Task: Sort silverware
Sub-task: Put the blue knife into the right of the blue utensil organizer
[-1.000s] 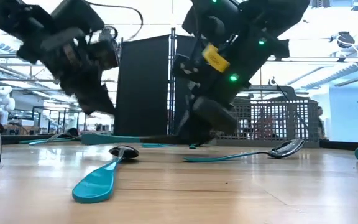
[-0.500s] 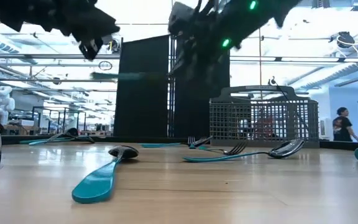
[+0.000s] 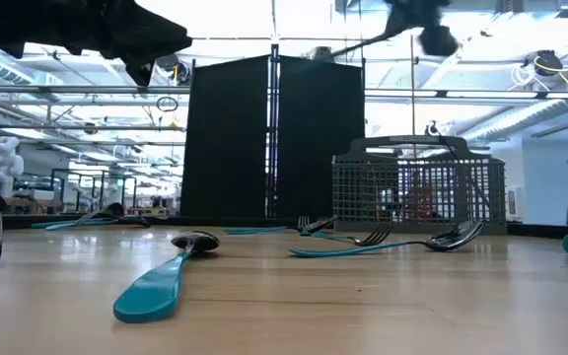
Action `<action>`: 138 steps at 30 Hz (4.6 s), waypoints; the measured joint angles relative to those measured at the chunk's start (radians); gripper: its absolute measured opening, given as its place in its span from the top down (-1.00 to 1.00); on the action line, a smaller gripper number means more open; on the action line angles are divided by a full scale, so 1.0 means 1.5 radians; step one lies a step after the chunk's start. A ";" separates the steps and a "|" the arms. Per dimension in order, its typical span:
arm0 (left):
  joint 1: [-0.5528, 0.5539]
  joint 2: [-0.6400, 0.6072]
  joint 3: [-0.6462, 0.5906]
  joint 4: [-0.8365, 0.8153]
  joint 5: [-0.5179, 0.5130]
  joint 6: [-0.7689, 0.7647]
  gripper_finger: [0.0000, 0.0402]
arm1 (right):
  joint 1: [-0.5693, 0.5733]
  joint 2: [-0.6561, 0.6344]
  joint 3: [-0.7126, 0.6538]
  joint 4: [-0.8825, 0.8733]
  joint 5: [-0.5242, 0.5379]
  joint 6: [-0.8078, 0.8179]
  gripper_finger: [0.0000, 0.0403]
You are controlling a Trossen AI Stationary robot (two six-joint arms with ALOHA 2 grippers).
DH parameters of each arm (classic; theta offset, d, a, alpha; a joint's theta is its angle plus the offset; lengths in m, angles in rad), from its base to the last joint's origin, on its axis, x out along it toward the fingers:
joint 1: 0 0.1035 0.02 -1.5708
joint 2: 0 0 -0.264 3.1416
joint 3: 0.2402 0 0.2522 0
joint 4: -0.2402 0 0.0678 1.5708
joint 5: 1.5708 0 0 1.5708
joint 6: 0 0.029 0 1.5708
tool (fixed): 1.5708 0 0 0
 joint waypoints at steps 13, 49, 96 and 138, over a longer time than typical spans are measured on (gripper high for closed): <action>0.050 0.000 -0.008 0.004 -0.015 0.001 0.66 | -0.196 -0.161 0.000 -0.169 -0.022 -0.181 1.00; 0.165 0.000 -0.008 0.058 -0.013 -0.007 0.66 | -0.277 -0.288 0.000 -0.554 -0.113 -0.193 1.00; 0.165 0.000 -0.008 0.050 -0.014 -0.035 0.66 | -0.417 0.042 -0.075 -0.513 -0.150 -0.295 0.97; 0.165 0.000 -0.008 0.029 0.007 -0.034 0.66 | -0.545 -0.080 0.122 -0.248 -0.648 0.297 0.54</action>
